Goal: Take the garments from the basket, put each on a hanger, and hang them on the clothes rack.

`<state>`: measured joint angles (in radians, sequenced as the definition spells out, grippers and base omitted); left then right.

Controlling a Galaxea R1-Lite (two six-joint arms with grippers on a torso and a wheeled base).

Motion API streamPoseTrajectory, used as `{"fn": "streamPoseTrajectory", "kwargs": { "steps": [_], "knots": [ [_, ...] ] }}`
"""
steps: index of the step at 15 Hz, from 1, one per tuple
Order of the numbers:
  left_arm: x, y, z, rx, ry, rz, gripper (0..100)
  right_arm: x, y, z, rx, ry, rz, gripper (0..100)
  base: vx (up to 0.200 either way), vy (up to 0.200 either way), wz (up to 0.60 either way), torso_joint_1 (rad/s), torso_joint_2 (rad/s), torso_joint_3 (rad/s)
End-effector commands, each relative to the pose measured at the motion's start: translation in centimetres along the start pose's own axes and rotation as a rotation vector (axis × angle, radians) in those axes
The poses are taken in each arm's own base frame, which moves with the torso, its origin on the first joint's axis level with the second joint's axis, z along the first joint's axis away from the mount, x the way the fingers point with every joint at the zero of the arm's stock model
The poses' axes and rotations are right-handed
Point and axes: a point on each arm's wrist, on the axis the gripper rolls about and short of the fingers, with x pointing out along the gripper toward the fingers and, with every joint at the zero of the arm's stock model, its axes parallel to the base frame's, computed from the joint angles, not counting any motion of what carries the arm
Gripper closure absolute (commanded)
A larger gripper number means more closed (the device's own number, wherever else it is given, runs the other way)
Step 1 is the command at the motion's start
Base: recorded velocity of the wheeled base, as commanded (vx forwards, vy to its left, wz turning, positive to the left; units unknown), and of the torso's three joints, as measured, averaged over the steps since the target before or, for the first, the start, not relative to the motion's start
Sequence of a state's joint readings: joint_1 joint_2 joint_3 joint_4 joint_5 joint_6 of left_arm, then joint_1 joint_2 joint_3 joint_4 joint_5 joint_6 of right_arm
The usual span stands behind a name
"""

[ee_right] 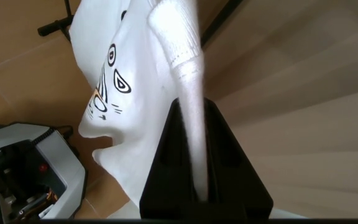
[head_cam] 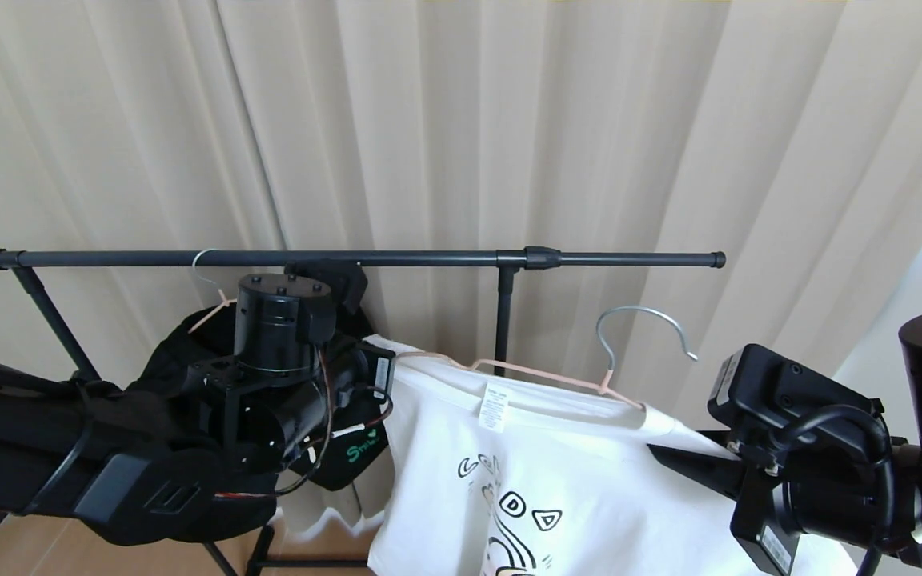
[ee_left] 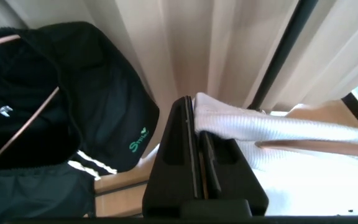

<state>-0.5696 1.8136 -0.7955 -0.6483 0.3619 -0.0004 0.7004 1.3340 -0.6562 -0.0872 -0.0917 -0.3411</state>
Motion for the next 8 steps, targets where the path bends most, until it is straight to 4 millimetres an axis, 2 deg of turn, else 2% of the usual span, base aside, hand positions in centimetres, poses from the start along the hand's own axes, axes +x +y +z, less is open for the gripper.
{"fn": "streamPoseTrajectory", "kwargs": {
  "steps": [1,3,4,8],
  "knots": [
    [-1.1,0.2,1.3,-0.009,-0.038,-0.004,100,0.3,0.0,0.0,-0.001,0.007,0.003,100,0.0,0.0,0.0,0.0,0.0,0.0],
    [-1.8,0.1,1.5,0.013,-0.037,-0.009,100,0.7,0.1,0.0,0.0,0.018,0.005,100,0.0,0.0,0.0,0.0,0.0,0.0],
    [-2.9,0.2,1.8,0.097,-0.036,-0.016,100,1.2,0.0,0.2,0.004,0.019,0.006,100,0.0,0.0,0.0,0.0,0.0,0.0],
    [-4.5,-0.6,2.0,0.188,-0.003,-0.031,100,3.4,0.0,0.8,0.071,-0.01,-0.013,100,0.0,0.0,0.0,0.0,0.0,0.0]
  ]
}}
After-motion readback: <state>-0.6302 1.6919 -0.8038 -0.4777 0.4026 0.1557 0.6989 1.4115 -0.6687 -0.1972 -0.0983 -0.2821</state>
